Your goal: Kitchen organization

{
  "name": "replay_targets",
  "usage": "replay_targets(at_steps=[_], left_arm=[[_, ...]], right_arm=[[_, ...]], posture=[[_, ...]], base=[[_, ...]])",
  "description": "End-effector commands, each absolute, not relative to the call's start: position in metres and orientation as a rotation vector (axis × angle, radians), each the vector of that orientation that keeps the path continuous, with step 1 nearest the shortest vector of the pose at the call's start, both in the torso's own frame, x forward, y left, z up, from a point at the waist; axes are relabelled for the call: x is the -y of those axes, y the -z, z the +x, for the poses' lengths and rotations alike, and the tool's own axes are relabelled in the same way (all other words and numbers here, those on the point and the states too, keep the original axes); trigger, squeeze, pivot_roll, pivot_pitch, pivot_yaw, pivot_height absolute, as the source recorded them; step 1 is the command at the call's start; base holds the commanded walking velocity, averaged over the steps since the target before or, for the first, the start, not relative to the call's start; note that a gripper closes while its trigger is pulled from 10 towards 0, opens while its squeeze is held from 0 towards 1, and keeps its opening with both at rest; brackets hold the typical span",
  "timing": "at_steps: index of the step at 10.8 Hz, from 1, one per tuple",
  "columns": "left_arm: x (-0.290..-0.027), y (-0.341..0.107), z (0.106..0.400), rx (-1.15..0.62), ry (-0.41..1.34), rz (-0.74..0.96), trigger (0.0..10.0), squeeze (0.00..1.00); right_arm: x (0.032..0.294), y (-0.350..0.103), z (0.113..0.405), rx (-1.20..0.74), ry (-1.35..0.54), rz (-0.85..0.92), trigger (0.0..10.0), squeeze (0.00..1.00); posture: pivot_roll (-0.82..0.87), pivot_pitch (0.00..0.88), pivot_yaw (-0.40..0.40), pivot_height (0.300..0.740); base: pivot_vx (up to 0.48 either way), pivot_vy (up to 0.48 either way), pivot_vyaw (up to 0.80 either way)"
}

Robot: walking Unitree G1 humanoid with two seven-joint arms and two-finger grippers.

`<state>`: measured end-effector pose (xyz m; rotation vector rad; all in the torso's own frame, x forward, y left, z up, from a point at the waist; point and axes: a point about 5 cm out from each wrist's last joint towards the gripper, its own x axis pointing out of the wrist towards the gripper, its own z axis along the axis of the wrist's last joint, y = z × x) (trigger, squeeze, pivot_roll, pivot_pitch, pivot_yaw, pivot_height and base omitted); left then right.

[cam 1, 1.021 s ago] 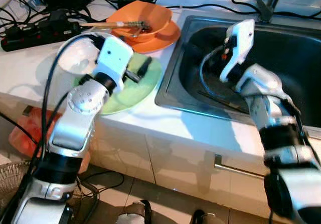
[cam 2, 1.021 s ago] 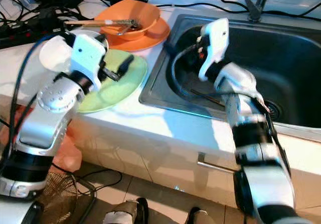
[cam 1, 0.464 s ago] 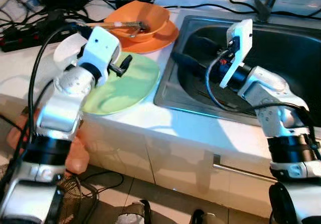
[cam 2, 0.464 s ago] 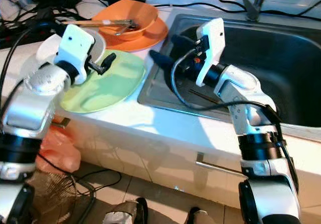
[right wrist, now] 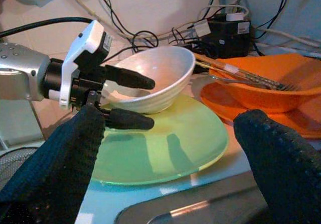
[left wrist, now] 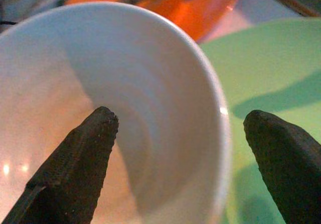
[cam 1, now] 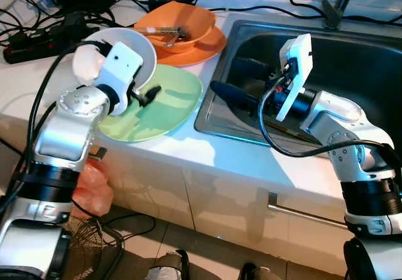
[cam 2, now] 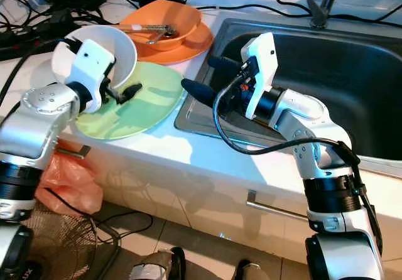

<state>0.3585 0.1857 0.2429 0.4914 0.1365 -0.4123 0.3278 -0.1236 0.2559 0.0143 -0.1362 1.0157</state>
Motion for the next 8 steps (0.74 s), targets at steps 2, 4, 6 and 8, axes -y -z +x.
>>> replay_targets(at_steps=[2,4,6,8], left_arm=[[-0.182,-0.254,0.356,-0.142,0.465,0.539,10.0,0.0],[-0.191,-0.248,0.355,-0.209,0.495,0.539,3.9,0.0],[-0.196,-0.243,0.353,-0.252,0.518,0.542,0.0,0.0],[-0.197,-0.237,0.35,-0.292,0.55,0.548,0.0,0.0]], right_arm=[[0.12,-0.257,0.323,0.138,-1.042,0.003,10.0,0.0],[0.119,-0.257,0.323,0.134,-1.044,-0.004,10.0,0.0],[0.119,-0.257,0.323,0.134,-1.044,-0.007,10.0,0.0],[0.12,-0.257,0.323,0.131,-1.042,-0.011,10.0,0.0]], posture=[[0.16,0.13,0.09,0.74],[0.16,0.131,0.088,0.74],[0.15,0.13,0.086,0.74],[0.15,0.13,0.085,0.74]], base=[[0.0,0.0,0.0],[0.0,0.0,0.0],[0.0,0.0,0.0],[0.0,0.0,0.0]])
